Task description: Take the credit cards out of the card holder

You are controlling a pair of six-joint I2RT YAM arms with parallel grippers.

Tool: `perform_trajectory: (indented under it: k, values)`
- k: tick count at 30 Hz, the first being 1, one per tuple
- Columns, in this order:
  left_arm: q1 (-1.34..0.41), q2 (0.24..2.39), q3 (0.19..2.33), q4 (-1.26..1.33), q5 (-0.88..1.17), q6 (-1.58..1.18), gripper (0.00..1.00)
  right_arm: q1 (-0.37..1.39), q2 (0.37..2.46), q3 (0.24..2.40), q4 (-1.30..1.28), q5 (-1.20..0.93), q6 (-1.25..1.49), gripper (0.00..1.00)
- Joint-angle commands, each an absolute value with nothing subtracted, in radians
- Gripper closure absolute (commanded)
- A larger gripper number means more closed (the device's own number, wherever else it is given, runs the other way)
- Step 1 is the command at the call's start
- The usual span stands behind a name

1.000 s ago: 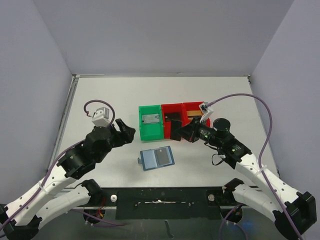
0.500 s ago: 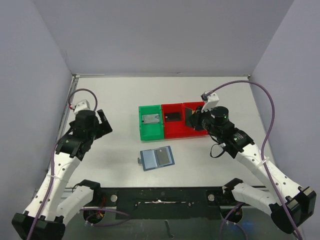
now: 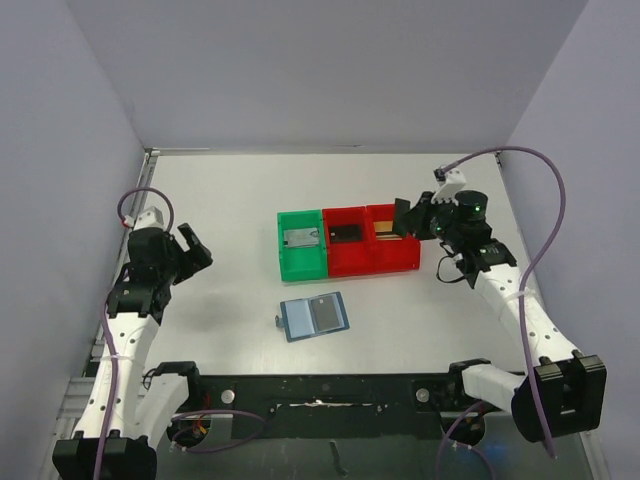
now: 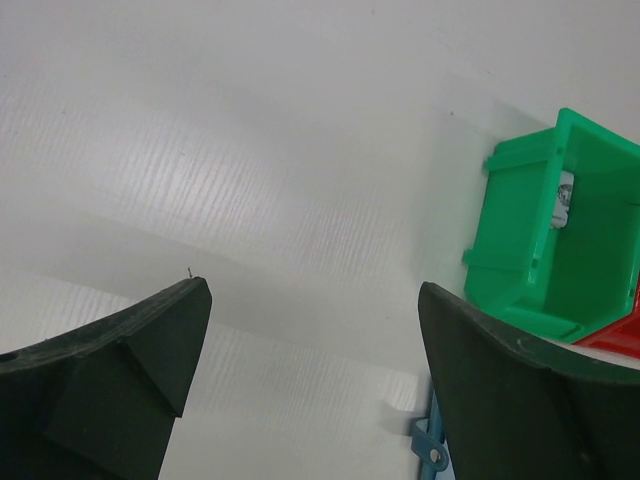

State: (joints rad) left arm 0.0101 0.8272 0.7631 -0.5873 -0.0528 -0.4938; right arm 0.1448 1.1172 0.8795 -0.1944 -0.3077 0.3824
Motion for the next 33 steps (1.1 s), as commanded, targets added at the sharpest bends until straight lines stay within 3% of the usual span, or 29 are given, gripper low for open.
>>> perform_trajectory:
  k: [1, 6, 9, 33]
  values:
    - [0.015, 0.813, 0.767, -0.483, -0.027, -0.501, 0.15, 0.277, 1.148, 0.897, -0.032, -0.285, 0.186, 1.0]
    - [0.019, 0.822, 0.768, -0.458, -0.039, -0.489, 0.15, 0.535, 1.23, 0.925, -0.018, -0.026, -0.267, 1.0]
    - [0.019, 0.816, 0.767, -0.458, -0.037, -0.487, 0.15, 0.6, 1.307, 0.978, -0.066, 0.008, -0.426, 1.0]
    - [0.02, 0.818, 0.757, -0.437, -0.004, -0.477, 0.15, 0.603, 1.654, 1.143, -0.182, -0.057, -0.853, 1.0]
